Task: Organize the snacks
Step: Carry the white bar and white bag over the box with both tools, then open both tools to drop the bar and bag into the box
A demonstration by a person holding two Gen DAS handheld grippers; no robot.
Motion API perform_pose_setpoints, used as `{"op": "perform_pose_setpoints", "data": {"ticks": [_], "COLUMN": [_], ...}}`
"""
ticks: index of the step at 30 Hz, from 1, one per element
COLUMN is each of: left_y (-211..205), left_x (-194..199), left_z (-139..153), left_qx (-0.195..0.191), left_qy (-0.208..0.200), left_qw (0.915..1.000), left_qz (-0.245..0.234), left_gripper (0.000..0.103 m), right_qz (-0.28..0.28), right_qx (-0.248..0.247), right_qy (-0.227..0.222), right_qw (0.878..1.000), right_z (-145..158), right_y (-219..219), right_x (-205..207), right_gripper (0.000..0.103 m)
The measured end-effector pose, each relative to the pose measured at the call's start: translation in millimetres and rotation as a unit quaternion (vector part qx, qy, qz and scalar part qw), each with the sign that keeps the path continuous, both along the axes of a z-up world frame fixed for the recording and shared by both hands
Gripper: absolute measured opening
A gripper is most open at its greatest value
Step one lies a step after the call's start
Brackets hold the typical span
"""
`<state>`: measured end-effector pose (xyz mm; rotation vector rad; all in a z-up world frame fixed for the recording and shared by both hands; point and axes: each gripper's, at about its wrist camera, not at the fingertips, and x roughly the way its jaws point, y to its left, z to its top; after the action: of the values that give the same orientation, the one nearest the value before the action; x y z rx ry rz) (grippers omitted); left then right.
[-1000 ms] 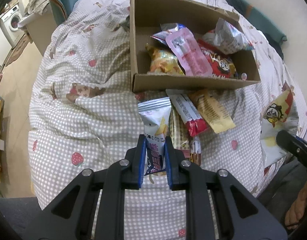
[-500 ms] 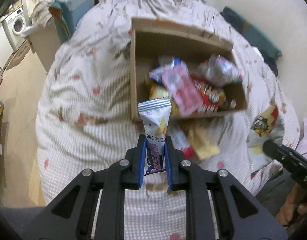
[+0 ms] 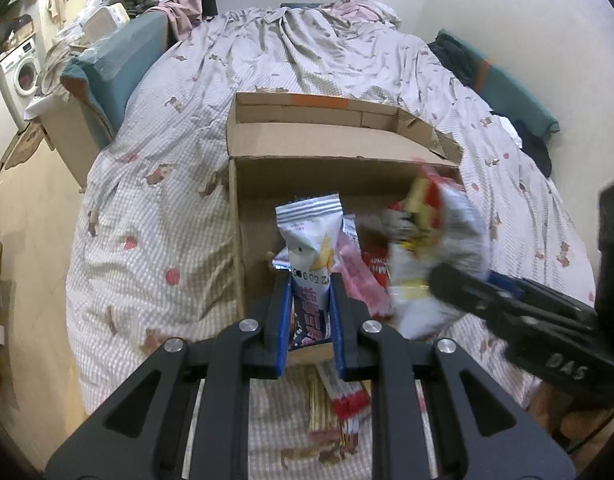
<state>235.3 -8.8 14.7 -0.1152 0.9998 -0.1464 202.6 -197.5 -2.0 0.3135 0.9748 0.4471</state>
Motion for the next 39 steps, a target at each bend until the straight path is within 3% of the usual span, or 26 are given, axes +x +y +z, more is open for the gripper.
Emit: {"op": "perform_pose_setpoints", "data": {"ticks": [5,10,13,21,33,36,39], "left_y": [-3.3,-11.7,-21.5,-18.9,-19.9,-20.9,-21.0], "left_x": [15.2,25.9,28.2,35.7,32.6,31.4,31.2], "left_z": [-24.4,-44.5,-50.7,-59.2,-53.9,-51.9,-49.3], "left_qx": [0.024,0.020,0.037,0.026,0.020,0.023,0.025], "left_qy": [0.008,0.023,0.014,0.019,0.008,0.003,-0.003], "left_qw": [0.9997,0.9995,0.9991,0.9994,0.9997,0.9997,0.9997], "left_qz": [0.003,-0.006,-0.016,-0.008,-0.010,-0.011,-0.007], "left_gripper": [0.015,0.015,0.015,0.015,0.015,0.015,0.017], "right_qz": [0.023,-0.008,-0.013,-0.015,-0.008,-0.010,-0.015], "right_qx": [-0.032,-0.054,-0.031,0.010,0.038,0.051,0.052], "right_qy": [0.015,0.025,0.039,0.064,0.063,0.068,0.062], "right_qw": [0.999,0.998,0.999,0.998,0.997,0.996,0.997], "right_z": [-28.3,-52.3,-58.3,-67.6,-64.8,-66.0,-63.2], "right_y": [20.8,11.2,2.5,-7.5,-6.6,-12.0,-14.0], "right_x": [35.7,57.3,65.0,69.3,70.2,71.4,70.8], "right_gripper": [0.038,0.038,0.038,0.040,0.041,0.050,0.053]}}
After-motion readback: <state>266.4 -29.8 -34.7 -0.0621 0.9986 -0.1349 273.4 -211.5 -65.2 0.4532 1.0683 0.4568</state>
